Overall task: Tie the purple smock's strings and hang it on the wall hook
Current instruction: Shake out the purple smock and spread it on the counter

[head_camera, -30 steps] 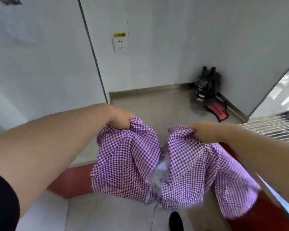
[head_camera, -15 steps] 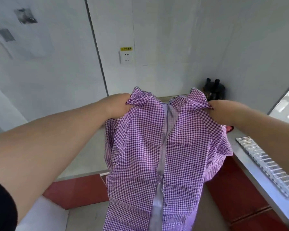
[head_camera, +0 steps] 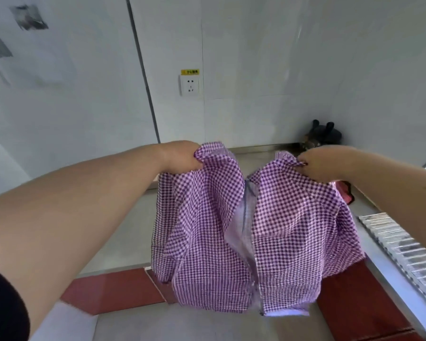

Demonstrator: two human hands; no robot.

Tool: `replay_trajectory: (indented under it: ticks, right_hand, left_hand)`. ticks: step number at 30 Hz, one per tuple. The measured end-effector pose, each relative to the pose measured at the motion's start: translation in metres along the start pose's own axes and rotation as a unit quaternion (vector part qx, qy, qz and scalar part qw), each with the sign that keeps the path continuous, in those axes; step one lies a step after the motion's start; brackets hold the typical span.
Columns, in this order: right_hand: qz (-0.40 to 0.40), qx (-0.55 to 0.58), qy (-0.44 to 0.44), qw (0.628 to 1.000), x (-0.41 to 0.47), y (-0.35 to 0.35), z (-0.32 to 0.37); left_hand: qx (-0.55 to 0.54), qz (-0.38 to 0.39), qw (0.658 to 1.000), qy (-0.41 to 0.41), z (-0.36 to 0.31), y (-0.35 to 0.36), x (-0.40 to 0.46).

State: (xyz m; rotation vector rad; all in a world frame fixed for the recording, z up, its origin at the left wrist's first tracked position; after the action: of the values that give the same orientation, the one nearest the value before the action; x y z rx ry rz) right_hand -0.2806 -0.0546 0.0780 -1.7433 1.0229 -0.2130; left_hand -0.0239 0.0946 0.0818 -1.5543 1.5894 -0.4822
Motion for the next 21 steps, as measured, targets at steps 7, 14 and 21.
replay_trajectory:
  ticks: [7,14,21]
  right_hand:
    - [-0.033,0.036,0.076,0.996,0.064,-0.032,-0.031]
    - [-0.106,0.443,0.183,0.871,0.158,-0.011,-0.055]
    - [-0.128,0.552,0.199,0.8,0.246,0.021,-0.04]
  left_hand:
    - [-0.062,-0.127,0.99,0.014,0.014,-0.045,0.049]
    - [-0.125,-0.131,0.981,-0.072,0.065,-0.054,0.108]
    - [-0.27,-0.16,0.945,-0.09,0.125,-0.029,0.16]
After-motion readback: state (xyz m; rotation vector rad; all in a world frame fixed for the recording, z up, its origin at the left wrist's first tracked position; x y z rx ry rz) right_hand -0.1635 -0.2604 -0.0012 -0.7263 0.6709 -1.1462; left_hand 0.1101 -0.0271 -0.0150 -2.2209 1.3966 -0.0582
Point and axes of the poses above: each hand's wrist, its own x-axis towards the middle knuckle, its own y-axis out of the palm, z = x × y, the point moved 10 cm from there along x, towards the middle knuckle, and after that the axes turned 15 degrees about -x, right-handed, at the moved point
